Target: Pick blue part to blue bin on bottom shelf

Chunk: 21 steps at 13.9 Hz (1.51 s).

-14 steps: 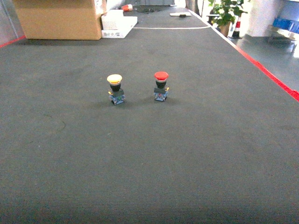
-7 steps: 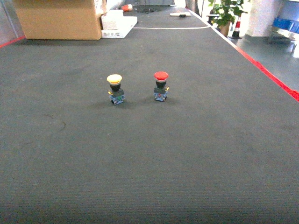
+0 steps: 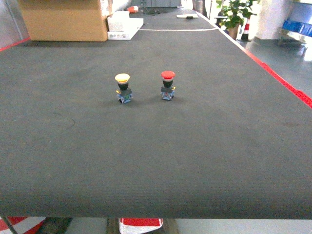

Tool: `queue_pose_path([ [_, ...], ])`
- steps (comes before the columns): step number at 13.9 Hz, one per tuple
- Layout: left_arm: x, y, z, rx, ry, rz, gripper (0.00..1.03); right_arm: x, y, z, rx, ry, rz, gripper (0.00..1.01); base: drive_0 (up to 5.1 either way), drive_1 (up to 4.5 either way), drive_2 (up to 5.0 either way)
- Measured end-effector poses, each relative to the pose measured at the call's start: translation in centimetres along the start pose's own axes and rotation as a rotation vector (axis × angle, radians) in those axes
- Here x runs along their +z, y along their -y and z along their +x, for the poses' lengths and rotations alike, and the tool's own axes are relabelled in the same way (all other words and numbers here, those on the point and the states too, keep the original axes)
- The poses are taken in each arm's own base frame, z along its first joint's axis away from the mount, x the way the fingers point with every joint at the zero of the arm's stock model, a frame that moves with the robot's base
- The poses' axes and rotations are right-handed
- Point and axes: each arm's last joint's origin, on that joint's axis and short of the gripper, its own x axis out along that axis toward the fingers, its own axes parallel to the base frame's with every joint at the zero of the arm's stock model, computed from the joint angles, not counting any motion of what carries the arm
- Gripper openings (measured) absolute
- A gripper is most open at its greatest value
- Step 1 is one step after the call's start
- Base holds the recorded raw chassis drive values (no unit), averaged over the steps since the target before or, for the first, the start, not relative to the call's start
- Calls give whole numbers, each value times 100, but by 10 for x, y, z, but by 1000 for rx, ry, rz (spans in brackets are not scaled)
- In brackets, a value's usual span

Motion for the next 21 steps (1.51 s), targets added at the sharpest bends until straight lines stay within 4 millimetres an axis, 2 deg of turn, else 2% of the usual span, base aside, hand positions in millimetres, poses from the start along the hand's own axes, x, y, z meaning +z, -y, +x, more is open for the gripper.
queue_pose_path([
  [21, -1, 0, 1, 3, -11, 5, 44, 0, 0, 0, 0, -2, 0, 98, -152, -152, -152],
])
